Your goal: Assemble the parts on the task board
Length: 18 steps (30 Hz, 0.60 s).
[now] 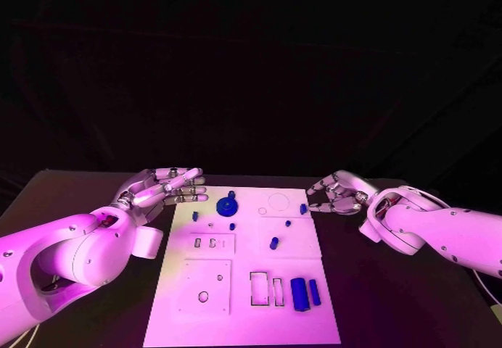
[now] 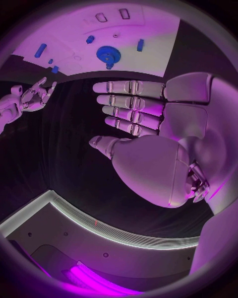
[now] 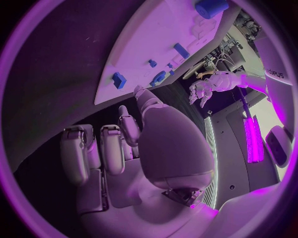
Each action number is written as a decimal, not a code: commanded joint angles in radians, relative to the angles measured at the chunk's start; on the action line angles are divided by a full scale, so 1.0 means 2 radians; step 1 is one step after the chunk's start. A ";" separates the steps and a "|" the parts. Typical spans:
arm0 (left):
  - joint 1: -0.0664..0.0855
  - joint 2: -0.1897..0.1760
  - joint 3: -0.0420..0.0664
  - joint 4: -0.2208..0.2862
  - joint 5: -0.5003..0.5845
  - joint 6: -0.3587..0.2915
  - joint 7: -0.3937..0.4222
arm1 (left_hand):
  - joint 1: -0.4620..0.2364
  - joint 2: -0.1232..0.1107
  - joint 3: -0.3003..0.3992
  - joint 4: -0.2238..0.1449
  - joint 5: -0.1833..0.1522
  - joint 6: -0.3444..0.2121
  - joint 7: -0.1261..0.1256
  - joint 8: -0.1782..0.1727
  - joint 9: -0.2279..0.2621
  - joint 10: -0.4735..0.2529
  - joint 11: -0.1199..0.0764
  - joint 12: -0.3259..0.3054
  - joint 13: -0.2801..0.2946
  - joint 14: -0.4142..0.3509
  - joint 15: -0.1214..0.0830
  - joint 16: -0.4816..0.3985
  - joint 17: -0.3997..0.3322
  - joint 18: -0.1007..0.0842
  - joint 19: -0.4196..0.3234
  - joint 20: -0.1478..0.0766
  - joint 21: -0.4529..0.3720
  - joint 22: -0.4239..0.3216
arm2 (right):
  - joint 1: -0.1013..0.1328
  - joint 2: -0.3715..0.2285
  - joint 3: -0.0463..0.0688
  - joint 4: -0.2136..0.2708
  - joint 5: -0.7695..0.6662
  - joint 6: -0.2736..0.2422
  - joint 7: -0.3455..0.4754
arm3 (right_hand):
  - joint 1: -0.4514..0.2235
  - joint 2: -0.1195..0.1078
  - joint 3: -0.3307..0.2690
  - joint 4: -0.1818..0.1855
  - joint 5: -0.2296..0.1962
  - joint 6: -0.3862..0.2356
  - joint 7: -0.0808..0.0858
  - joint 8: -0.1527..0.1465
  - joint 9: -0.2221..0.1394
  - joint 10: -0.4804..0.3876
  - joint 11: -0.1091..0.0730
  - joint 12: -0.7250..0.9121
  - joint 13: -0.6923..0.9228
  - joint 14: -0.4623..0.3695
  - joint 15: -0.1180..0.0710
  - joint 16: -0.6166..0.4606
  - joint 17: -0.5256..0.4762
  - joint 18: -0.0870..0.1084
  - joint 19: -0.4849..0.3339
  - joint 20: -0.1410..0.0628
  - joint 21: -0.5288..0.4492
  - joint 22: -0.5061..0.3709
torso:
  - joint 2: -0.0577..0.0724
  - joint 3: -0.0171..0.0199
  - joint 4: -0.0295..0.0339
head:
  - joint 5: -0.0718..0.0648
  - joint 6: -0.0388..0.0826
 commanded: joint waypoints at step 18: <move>0.000 0.000 0.000 -0.003 0.001 0.012 0.001 | 0.000 0.006 0.000 -0.003 0.002 0.004 0.001 0.000 0.001 0.004 -0.001 -0.002 0.001 0.004 0.000 -0.003 0.001 0.003 0.003 -0.001 0.002 -0.001 | -0.017 0.033 0.000 -0.038 -0.022 0.013 -0.018 | 0.003 -0.001 -0.005 -0.001 0.008 -0.012 0.003 -0.001 -0.003 -0.003 0.003 -0.002 0.000 0.036 0.003 0.001 0.062 0.003 0.026 0.001 -0.001 0.103 | 0.000 -0.0005 0.0017 | -0.001 -0.010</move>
